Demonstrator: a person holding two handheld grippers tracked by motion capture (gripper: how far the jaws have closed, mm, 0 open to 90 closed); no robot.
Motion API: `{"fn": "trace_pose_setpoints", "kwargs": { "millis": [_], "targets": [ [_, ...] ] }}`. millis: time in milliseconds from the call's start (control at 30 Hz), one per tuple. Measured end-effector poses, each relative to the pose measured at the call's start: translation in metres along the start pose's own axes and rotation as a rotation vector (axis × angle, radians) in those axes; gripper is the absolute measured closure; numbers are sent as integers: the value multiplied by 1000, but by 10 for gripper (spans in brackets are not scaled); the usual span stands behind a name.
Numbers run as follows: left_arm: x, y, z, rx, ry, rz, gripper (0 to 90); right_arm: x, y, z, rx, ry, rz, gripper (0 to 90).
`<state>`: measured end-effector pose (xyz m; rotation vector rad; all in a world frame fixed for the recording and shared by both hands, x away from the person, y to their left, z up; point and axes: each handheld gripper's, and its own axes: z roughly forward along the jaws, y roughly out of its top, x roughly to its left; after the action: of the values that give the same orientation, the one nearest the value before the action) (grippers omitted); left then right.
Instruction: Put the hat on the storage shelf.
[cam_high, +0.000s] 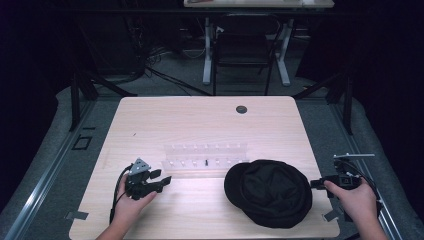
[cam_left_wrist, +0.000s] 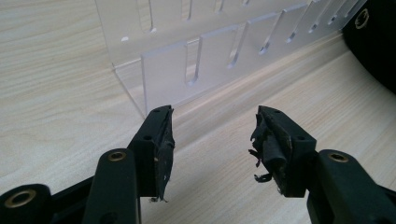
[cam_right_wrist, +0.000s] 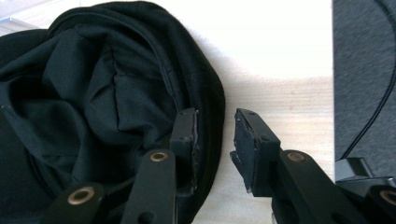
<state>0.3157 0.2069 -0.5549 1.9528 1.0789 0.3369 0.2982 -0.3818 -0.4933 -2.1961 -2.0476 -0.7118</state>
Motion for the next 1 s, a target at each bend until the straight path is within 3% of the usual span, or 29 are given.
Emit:
{"fn": "trace_pose_setpoints", "kwargs": {
  "millis": [100, 167, 267, 300, 333, 367, 400, 500, 533, 567, 767, 833, 900, 933, 1000],
  "targets": [
    [0, 0, 0, 2, 2, -2, 472, 1, 0, 3, 0, 17, 5, 692],
    [0, 0, -1, 6, 6, -2, 472, 2, 1, 6, 14, -4, -1, 697],
    [0, -1, -1, 2, 3, -4, 472, 3, 1, 13, 21, 19, 6, 704],
    [0, -1, -1, 3, 3, -3, 472, 3, 2, 18, 33, 11, 8, 716],
    [0, -1, -1, 4, 4, -3, 472, 1, 4, 16, 68, -33, -24, 724],
    [0, -1, -1, 4, 3, -4, 472, 2, 3, 22, 46, 6, 5, 734],
    [0, -1, -1, 4, 3, -4, 472, 1, 3, 23, 53, 9, 6, 745],
    [1, -1, -1, 8, 0, -6, 472, 1, 5, 25, 74, -27, 3, 762],
    [0, -1, -1, 2, 3, -7, 472, 0, 5, 28, 72, 10, 10, 769],
    [0, -1, -1, 8, 0, -5, 473, -1, 6, 30, 84, 16, 16, 772],
    [1, -2, -1, 7, 3, -5, 473, -1, 10, 36, 115, 24, 15, 773],
    [1, -2, -1, 10, 3, -4, 473, -2, 13, 38, 154, 17, -2, 773],
    [1, -2, -1, 9, 4, -3, 473, 0, 14, 41, 145, 10, 18, 770],
    [1, -2, -1, 10, 4, -3, 473, -1, 16, 40, 178, 5, -1, 766],
    [1, -2, -1, 12, 4, -5, 473, -1, 16, 43, 173, 14, 14, 764]
  ]
}}
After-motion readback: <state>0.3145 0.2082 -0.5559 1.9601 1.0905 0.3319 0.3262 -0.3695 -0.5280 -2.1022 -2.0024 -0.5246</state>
